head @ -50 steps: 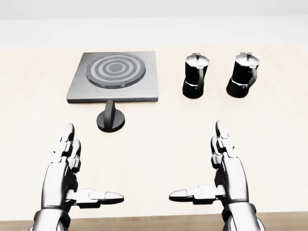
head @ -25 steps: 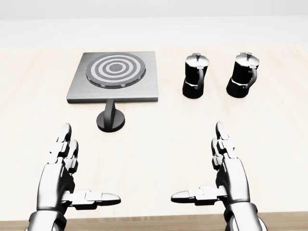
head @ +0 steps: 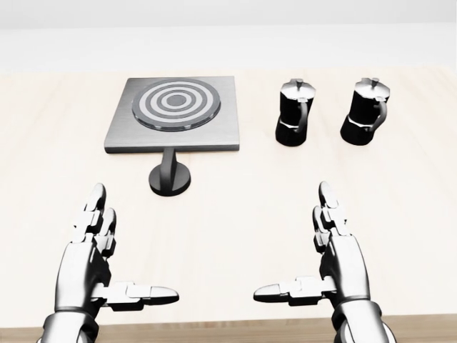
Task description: Turn off the stove.
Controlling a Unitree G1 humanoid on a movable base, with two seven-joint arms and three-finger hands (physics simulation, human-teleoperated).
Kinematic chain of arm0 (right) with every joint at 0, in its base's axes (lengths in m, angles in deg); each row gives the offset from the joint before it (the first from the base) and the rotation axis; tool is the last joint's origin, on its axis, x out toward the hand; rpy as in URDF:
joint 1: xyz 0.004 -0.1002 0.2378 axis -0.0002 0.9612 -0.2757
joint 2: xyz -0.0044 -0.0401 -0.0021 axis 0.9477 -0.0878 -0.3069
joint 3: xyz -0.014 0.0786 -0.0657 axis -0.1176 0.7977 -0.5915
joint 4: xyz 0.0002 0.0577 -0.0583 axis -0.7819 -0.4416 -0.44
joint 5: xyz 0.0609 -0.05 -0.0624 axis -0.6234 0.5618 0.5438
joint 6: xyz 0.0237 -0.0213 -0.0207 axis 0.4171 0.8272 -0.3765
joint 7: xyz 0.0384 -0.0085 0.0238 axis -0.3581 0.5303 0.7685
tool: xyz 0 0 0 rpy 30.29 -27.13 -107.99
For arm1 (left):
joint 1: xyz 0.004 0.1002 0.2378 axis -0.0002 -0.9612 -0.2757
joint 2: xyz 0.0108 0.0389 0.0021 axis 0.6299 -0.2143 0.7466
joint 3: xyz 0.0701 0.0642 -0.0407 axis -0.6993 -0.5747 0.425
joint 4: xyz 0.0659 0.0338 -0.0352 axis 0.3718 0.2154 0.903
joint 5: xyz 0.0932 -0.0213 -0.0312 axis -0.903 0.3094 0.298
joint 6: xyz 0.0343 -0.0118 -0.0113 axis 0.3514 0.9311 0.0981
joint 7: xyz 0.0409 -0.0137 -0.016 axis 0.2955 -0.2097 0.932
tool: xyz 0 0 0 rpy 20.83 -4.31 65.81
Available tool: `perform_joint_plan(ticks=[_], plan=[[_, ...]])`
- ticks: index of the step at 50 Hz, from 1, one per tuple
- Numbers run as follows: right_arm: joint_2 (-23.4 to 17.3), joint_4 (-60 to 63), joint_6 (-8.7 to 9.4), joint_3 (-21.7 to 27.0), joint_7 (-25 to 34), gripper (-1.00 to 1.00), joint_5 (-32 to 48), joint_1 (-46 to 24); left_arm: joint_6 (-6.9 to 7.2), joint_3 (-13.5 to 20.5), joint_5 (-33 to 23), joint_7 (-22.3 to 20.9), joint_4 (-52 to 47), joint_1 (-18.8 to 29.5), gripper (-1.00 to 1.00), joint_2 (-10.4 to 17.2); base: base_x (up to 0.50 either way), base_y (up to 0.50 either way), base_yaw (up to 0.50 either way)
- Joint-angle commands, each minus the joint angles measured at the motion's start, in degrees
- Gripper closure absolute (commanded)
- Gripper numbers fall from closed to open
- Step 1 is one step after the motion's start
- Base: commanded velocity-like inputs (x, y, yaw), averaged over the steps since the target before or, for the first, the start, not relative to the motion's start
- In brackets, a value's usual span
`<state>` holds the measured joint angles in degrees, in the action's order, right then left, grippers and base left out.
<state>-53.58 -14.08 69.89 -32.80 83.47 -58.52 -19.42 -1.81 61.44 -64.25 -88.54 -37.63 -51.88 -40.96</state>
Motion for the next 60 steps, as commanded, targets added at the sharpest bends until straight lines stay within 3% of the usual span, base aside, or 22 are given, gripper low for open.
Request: perform_joint_plan(ticks=[1,4,9,14,17,21,24,27,28,29,34,42,43,46,47,50,53,55,58,60], plan=[[0.0,-0.3,-0.35,-0.1,0.2,-1.00,0.2,-0.1,-0.18,0.3,0.6,0.0,0.1,0.2,-1.00,0.0,0.00,0.15,0.00],[0.1,-0.2,-0.33,-0.1,0.2,-1.00,0.2,0.0,-1.01,0.2,0.4,-0.1,1.0,0.3,-1.00,0.1,0.00,0.15,0.00],[0.0,-0.5,-0.37,-0.1,0.3,-1.00,0.2,-0.1,0.42,0.1,0.4,0.1,-0.8,-0.1,-1.00,0.0,0.00,0.15,0.00],[0.0,-0.5,-0.63,0.0,0.4,-1.00,0.0,-0.1,-0.92,0.2,0.3,0.1,0.8,0.3,-1.00,0.1,0.00,0.18,0.00],[0.1,-0.4,-0.49,-0.1,0.4,-1.00,-0.1,-0.1,0.79,-0.1,0.3,0.1,-1.9,-0.6,-1.00,0.0,0.00,0.20,0.00],[0.1,-0.1,-0.36,-0.1,0.4,-1.00,0.0,0.0,-0.15,0.0,0.2,0.1,-0.6,-0.1,-1.00,0.0,0.00,0.19,0.00],[0.1,-0.2,-0.38,-0.1,0.4,-1.00,0.0,0.0,-0.02,-0.1,0.2,0.1,-0.8,-0.2,-1.00,0.0,0.00,0.19,0.00],[0.1,-0.4,-0.48,-0.1,0.4,-1.00,0.0,-0.1,-1.70,0.1,0.3,0.0,1.5,0.5,-1.00,0.0,0.00,0.19,0.00],[0.1,-0.1,-0.25,-0.1,0.4,-1.00,0.0,0.0,-1.47,0.0,0.2,0.0,1.1,0.3,-1.00,0.0,0.00,0.18,0.00],[0.1,0.0,-0.19,-0.1,0.4,-1.00,0.0,0.0,-0.35,-0.1,0.2,0.1,-0.6,-0.2,-1.00,0.0,0.00,0.18,0.00],[0.1,0.0,-0.20,-0.1,0.4,-1.00,0.0,0.1,0.18,-0.3,0.1,0.0,-1.6,-0.6,-1.00,-0.1,0.00,0.18,0.00],[0.1,0.1,-0.07,-0.1,0.4,-1.00,0.0,0.0,-0.97,-0.1,0.3,-0.1,0.1,-0.1,-1.00,-0.1,0.00,0.18,0.00],[0.1,0.0,-0.16,-0.1,0.4,-1.00,0.0,0.0,-1.67,0.0,0.3,-0.2,1.1,0.2,-1.00,0.0,0.00,0.18,0.00],[0.1,-0.1,-0.17,-0.1,0.4,-1.00,0.0,0.0,-1.37,-0.1,0.3,-0.1,0.7,0.2,-1.00,0.0,0.00,0.18,0.00],[0.1,-0.3,-0.35,-0.1,0.4,-1.00,0.0,-0.1,-0.38,-0.2,0.2,-0.1,-0.7,-0.3,-1.00,0.0,0.00,0.18,0.00],[0.1,0.0,-0.14,-0.2,0.4,-1.00,0.0,0.0,-2.08,0.0,0.2,-0.2,1.6,0.4,-1.00,0.0,0.00,0.18,0.00],[0.1,-0.1,-0.31,-0.1,0.4,-1.00,0.0,0.0,-0.61,-0.3,0.1,-0.1,-0.7,-0.4,-1.00,0.0,0.00,0.18,0.00],[0.1,0.0,-0.33,-0.2,0.4,-1.00,0.0,0.0,-1.94,-0.1,0.1,-0.3,1.1,0.1,-1.00,0.0,0.00,0.18,0.00],[0.1,-0.3,-0.49,-0.1,0.4,-1.00,-0.1,0.0,-2.29,0.0,0.1,-0.2,1.7,0.4,-1.00,0.0,0.00,0.18,0.00],[0.2,1.0,0.65,-0.4,0.3,-1.00,0.2,0.3,-2.08,-0.2,0.0,-0.3,0.9,-0.1,-1.00,0.0,0.00,0.28,0.00]])
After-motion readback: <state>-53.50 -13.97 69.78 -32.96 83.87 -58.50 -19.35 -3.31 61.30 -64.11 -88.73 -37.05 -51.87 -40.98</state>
